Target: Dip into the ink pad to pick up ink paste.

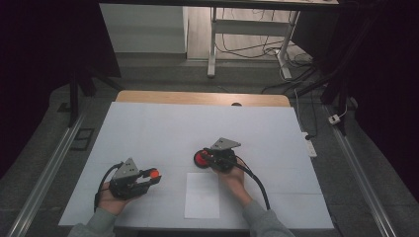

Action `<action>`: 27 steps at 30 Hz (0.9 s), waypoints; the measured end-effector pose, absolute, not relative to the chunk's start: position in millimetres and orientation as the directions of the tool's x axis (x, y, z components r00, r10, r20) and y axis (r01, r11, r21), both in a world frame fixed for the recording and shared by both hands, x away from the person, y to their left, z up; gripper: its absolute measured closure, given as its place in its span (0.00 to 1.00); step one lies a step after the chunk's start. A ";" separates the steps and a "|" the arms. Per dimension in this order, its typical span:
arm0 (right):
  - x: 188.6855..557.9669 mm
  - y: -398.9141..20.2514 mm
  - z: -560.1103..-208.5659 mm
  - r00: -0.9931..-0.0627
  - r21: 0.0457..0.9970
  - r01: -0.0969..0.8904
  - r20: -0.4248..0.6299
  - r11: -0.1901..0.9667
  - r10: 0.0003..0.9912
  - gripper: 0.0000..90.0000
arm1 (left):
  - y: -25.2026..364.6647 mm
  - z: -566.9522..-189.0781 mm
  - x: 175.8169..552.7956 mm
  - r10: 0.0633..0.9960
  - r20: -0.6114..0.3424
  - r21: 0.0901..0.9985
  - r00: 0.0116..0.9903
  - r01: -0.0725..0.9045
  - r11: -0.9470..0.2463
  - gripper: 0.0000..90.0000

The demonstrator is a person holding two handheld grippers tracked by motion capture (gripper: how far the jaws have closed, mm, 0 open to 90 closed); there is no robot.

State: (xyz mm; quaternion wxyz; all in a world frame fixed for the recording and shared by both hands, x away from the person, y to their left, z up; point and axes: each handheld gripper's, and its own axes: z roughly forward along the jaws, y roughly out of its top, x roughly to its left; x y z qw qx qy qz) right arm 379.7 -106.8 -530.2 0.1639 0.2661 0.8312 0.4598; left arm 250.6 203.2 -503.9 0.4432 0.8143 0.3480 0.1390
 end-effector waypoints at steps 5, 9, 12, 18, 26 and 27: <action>379.9 -107.1 -529.8 -0.805 0.849 0.293 -0.029 0.440 0.592 0.81 | 202.9 -503.9 250.5 0.690 -0.081 0.819 0.719 0.443 -0.365 0.72; 379.9 -107.1 -529.7 -0.806 0.848 0.293 -0.029 0.441 0.592 0.81 | 203.1 -503.8 250.5 0.690 -0.082 0.819 0.719 0.443 -0.364 0.72; 380.3 -107.4 -529.5 -0.806 0.846 0.295 -0.030 0.444 0.591 0.81 | 203.2 -503.5 250.3 0.691 -0.082 0.820 0.719 0.442 -0.363 0.72; 380.3 -107.3 -529.5 -0.805 0.846 0.296 -0.029 0.443 0.592 0.81 | 203.8 -502.8 250.0 0.692 -0.085 0.822 0.717 0.442 -0.358 0.72; 379.6 -106.0 -528.5 -0.800 0.843 0.303 -0.028 0.444 0.599 0.81 | 204.0 -502.4 249.8 0.694 -0.082 0.823 0.716 0.441 -0.358 0.72; 380.3 -106.0 -528.4 -0.806 0.848 0.296 -0.026 0.440 0.591 0.81 | 204.2 -502.3 249.9 0.693 -0.082 0.823 0.716 0.441 -0.358 0.72</action>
